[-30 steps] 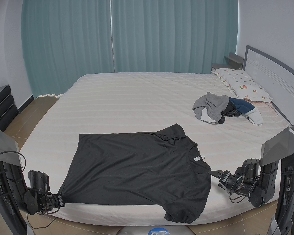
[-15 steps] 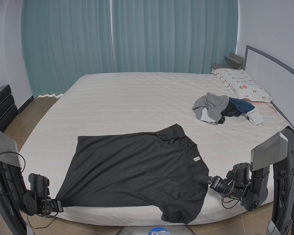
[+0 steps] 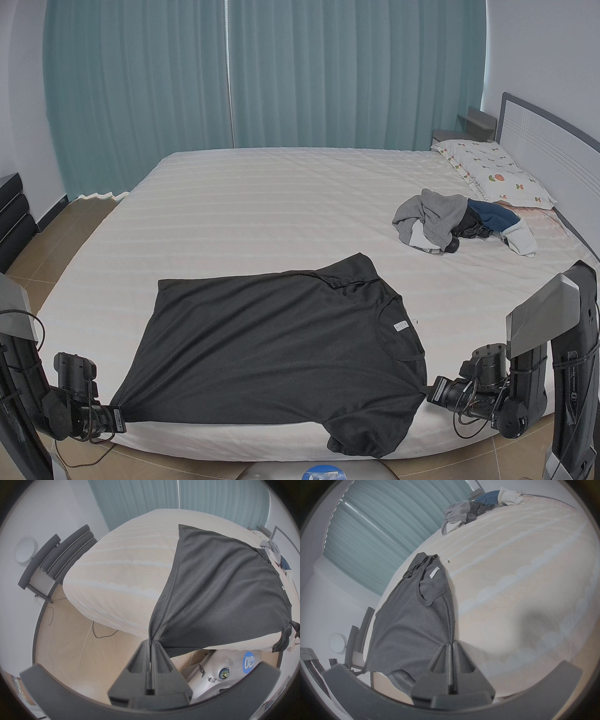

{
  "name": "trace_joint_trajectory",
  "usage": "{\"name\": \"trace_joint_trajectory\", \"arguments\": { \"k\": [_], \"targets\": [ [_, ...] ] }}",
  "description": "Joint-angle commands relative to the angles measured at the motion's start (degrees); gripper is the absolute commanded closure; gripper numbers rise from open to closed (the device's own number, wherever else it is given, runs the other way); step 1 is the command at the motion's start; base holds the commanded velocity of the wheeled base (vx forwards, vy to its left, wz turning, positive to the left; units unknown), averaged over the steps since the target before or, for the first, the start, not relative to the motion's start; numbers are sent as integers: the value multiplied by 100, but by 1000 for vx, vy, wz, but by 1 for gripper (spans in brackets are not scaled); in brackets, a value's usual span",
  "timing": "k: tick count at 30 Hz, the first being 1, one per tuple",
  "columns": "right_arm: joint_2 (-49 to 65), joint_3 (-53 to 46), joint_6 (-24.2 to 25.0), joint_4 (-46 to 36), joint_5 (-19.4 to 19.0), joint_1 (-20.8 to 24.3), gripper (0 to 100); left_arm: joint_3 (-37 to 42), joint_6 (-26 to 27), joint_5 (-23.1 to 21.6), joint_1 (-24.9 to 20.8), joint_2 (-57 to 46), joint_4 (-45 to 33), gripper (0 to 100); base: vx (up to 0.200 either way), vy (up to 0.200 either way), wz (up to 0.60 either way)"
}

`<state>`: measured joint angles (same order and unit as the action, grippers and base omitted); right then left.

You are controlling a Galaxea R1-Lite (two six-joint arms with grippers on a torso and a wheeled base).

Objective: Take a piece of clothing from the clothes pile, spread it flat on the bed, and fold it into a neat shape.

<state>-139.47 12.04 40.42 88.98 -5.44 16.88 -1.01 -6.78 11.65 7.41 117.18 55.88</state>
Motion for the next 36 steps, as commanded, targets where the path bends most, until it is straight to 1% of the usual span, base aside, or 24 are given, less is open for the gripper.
{"name": "trace_joint_trajectory", "arguments": {
  "k": [1, 6, 17, 18, 22, 24, 25, 26, 28, 30, 33, 34, 35, 36],
  "targets": [
    [104, -246, -105, 76, -1, -71, 100, 75, 142, 4, 129, 16, -7, 100, 0, 0, 0],
    [245, -536, -263, 76, -28, -124, 100, 57, 230, 4, 234, 16, 10, 100, 0, 0, 0],
    [96, -484, -281, 85, -28, -89, 100, 66, 238, -14, 234, 7, 63, 100, 0, 0, 0],
    [104, -466, -272, 85, -36, -89, 0, 48, 238, -23, 234, 7, 63, 0, 0, 0, 0],
    [263, -361, -228, 93, -36, -150, 0, -66, 177, -102, 234, 33, 72, 0, 0, 0, 0],
    [641, -229, -149, 76, -54, -300, 0, -189, 133, -225, 270, -28, 90, 0, 0, 0, 0],
    [641, -229, -149, 76, -54, -300, 0, -189, 133, -225, 270, -28, 90, 0, 0, 0, 0],
    [869, -123, -43, 76, -63, -405, 0, -312, 63, -401, 322, -98, 90, 0, 0, 0, 0],
    [975, -18, 53, 76, -54, -449, 0, -435, -25, -524, 366, -204, 90, 0, 0, 0, 0],
    [1045, 167, 220, 76, -36, -449, 0, -576, -192, -858, 410, -424, 81, 0, 0, 0, 0],
    [1036, 342, 255, 41, -28, -379, 0, -593, -227, -1420, 410, -679, 81, 0, 0, 0, 0],
    [1036, 351, 255, 41, -28, -379, 0, -593, -236, -1447, 410, -679, 81, 0, 0, 0, 0],
    [1027, 457, 247, 5, -19, -317, 0, -655, -307, -1614, 401, -731, 90, 0, 0, 0, 0],
    [1036, 509, 247, -21, -10, -265, 0, -725, -447, -1631, 401, -740, 90, 0, 0, 0, 0]
  ]
}}
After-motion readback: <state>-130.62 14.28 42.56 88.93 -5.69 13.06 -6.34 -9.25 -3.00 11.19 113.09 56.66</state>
